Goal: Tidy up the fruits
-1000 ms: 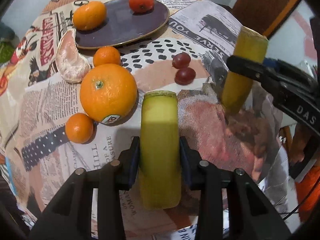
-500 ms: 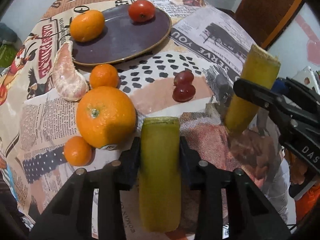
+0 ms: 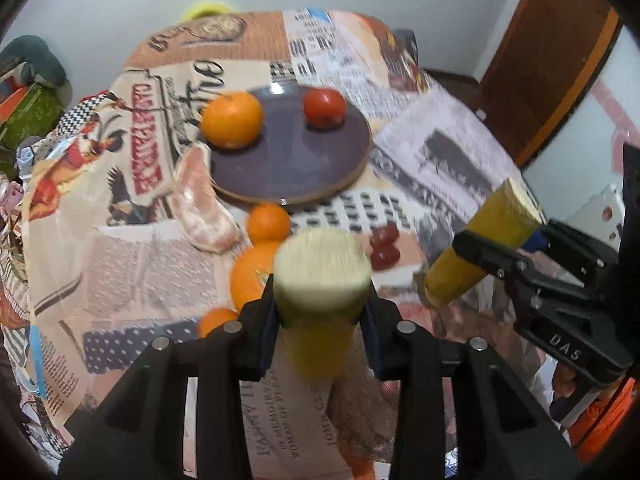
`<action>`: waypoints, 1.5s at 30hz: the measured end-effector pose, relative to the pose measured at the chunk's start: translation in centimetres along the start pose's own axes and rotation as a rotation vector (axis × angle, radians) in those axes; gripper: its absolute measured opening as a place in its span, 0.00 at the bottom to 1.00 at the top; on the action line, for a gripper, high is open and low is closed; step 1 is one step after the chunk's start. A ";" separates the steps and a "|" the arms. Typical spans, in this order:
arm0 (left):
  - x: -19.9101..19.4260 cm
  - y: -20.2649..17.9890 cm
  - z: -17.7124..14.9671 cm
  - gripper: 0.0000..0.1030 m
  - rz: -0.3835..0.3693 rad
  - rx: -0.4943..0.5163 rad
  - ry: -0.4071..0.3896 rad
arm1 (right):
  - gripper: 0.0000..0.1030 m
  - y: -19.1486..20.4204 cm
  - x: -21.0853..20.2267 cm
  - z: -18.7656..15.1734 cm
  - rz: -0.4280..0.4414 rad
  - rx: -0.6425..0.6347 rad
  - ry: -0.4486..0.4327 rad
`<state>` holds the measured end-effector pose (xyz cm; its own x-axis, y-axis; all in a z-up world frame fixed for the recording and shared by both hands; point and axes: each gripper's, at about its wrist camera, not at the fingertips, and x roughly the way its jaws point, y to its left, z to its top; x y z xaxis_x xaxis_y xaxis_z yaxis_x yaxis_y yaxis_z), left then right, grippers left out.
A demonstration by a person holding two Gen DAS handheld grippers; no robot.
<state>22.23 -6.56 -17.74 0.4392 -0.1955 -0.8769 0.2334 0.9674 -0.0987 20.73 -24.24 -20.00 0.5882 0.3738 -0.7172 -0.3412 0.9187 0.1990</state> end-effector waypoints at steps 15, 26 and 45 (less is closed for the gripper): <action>-2.2 3.4 3.1 0.35 -0.032 -0.075 -0.094 | 0.33 1.6 0.4 4.4 0.014 -0.023 -0.081; -1.7 4.6 5.6 0.35 -0.040 -0.087 -0.121 | 0.33 2.0 2.5 6.1 0.025 -0.036 -0.076; 3.9 6.0 10.2 0.35 -0.055 -0.100 -0.074 | 0.33 1.3 6.2 8.1 0.019 -0.073 -0.055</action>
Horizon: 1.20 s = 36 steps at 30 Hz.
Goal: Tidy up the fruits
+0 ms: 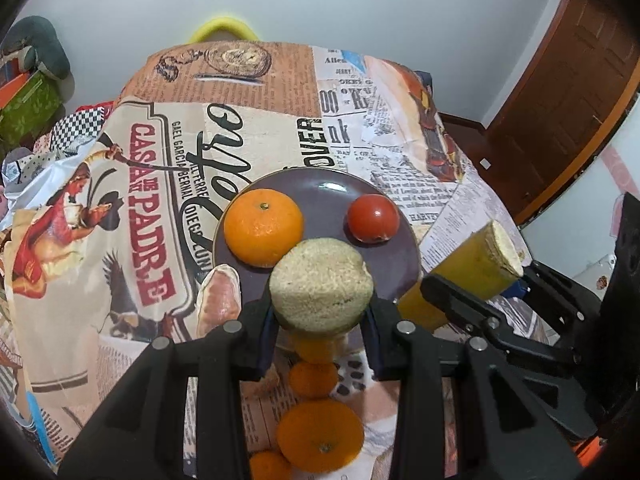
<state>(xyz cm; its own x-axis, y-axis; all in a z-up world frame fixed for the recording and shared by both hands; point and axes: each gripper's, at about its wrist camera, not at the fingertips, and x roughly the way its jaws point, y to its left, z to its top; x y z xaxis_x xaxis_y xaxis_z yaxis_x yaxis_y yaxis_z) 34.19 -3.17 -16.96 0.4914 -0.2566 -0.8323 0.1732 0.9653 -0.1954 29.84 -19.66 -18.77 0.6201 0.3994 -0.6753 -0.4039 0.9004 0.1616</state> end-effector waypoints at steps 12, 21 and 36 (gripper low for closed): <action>2.9 0.1 1.3 0.35 0.000 0.001 0.015 | 0.33 -0.6 1.5 0.4 0.016 -0.010 -0.005; 4.8 0.1 2.6 0.35 0.014 0.012 0.033 | 0.33 -1.3 2.2 0.2 0.041 0.017 -0.027; 3.6 2.5 1.3 0.36 0.054 -0.003 0.026 | 0.33 -1.0 3.1 0.9 0.006 -0.003 -0.006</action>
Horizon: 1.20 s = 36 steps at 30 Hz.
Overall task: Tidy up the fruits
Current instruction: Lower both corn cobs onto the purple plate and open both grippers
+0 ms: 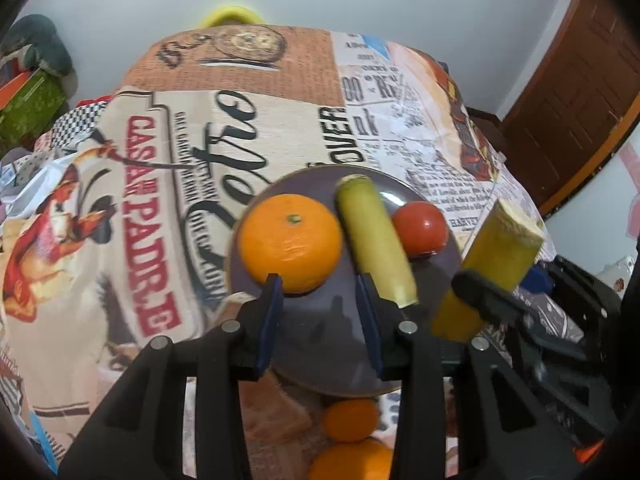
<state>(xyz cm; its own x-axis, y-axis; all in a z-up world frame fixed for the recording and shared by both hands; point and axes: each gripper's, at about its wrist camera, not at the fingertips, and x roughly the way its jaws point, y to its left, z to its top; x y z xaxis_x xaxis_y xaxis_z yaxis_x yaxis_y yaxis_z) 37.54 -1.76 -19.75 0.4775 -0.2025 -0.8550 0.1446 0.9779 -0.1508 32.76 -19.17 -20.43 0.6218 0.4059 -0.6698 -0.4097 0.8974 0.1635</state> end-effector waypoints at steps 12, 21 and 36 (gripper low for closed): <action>-0.8 2.1 -1.6 0.49 0.079 -0.007 -0.031 | 0.35 -0.3 1.9 1.2 -0.023 0.031 0.013; -1.3 2.5 -2.5 0.50 0.071 -0.029 -0.028 | 0.40 0.0 1.2 1.1 -0.015 0.029 0.022; -8.5 1.9 -5.3 0.56 0.052 -0.033 -0.115 | 0.47 3.9 -4.6 -1.0 -0.021 -0.019 -0.008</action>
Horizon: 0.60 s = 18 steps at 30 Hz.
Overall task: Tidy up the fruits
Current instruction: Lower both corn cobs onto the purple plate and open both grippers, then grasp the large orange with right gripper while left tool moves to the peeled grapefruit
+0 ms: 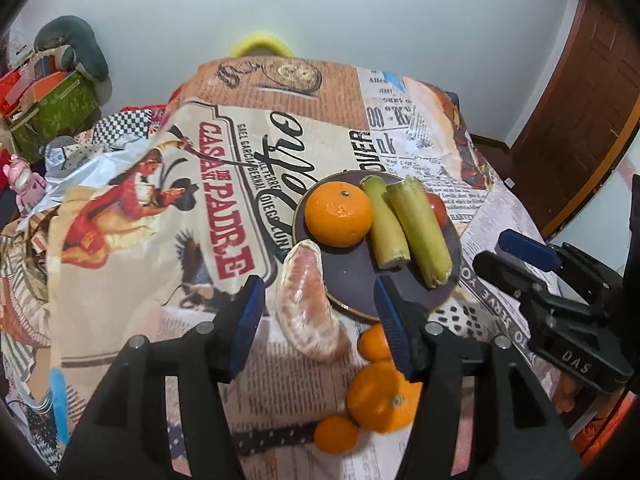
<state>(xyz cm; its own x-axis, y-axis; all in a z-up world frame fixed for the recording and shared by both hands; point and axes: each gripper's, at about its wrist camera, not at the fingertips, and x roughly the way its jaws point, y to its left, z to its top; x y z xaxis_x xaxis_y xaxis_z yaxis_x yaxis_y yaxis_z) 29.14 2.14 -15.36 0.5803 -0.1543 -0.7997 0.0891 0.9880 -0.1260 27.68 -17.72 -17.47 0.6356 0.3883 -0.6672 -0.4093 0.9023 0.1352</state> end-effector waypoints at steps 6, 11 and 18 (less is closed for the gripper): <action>-3.7 0.6 -2.1 0.67 0.023 0.015 -0.034 | 0.48 2.1 -2.0 -1.1 0.012 0.001 -0.012; -5.4 1.8 -3.9 0.71 0.032 0.008 -0.046 | 0.48 3.8 -2.8 -2.5 0.008 0.006 -0.005; -7.0 4.0 -6.1 0.81 0.058 -0.033 -0.074 | 0.52 5.7 -2.4 -4.6 0.004 0.004 0.021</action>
<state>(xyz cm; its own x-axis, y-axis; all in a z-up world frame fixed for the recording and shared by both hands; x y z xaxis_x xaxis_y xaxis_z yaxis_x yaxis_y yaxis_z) 20.49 7.16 -13.88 0.6423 -0.0953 -0.7605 0.0279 0.9945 -0.1011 20.78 -14.41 -18.47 0.6203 0.3877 -0.6819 -0.4093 0.9016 0.1402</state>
